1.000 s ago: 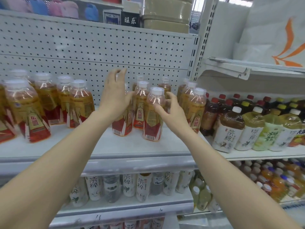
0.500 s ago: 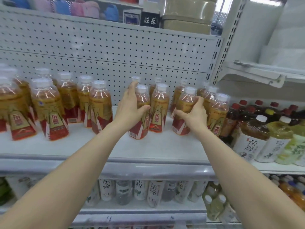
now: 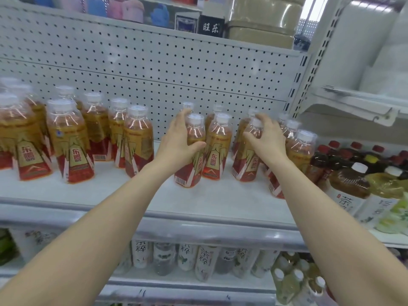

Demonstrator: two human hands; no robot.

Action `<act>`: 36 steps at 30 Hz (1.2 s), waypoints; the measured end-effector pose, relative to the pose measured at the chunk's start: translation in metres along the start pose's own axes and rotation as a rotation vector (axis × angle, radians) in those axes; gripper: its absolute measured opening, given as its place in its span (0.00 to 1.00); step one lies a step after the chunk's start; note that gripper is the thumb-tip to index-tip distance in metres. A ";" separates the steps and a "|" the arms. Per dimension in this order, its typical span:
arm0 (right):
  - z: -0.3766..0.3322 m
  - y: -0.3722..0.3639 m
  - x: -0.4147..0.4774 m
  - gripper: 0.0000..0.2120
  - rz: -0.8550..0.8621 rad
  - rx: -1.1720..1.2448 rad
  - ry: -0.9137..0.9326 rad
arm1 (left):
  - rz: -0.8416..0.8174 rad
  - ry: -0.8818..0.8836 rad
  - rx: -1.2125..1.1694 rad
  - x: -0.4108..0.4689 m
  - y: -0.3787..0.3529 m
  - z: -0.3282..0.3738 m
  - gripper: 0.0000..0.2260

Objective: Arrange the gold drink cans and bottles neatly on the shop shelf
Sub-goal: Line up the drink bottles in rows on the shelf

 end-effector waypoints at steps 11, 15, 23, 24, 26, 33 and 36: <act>0.000 -0.010 0.007 0.30 0.076 -0.112 -0.020 | -0.008 -0.002 -0.001 -0.002 0.003 0.001 0.38; -0.032 -0.002 -0.007 0.24 0.269 -0.224 0.272 | -0.004 -0.002 0.012 -0.002 0.003 0.002 0.38; -0.045 -0.068 -0.020 0.43 -0.095 0.253 0.028 | -0.027 -0.023 -0.006 0.003 0.003 -0.005 0.39; -0.043 -0.071 -0.021 0.42 -0.084 0.259 0.001 | -0.029 -0.031 -0.009 0.004 0.003 -0.006 0.39; -0.044 -0.071 -0.025 0.38 -0.053 0.247 -0.035 | -0.034 -0.049 -0.018 0.004 0.003 -0.007 0.38; -0.034 -0.035 -0.049 0.36 -0.055 0.196 -0.156 | -0.064 -0.077 -0.067 0.005 0.003 -0.009 0.37; -0.019 -0.013 -0.063 0.34 -0.068 0.221 -0.207 | -0.058 -0.083 -0.093 0.003 0.003 -0.008 0.38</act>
Point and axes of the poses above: each hand's wrist, its own x-axis towards the middle knuckle, its own y-axis out of the back of the hand, z = x × y, the point moved 8 cm from there along x, towards the middle knuckle, and after that the axes turned 5 degrees about x, right-handed, at the moved point
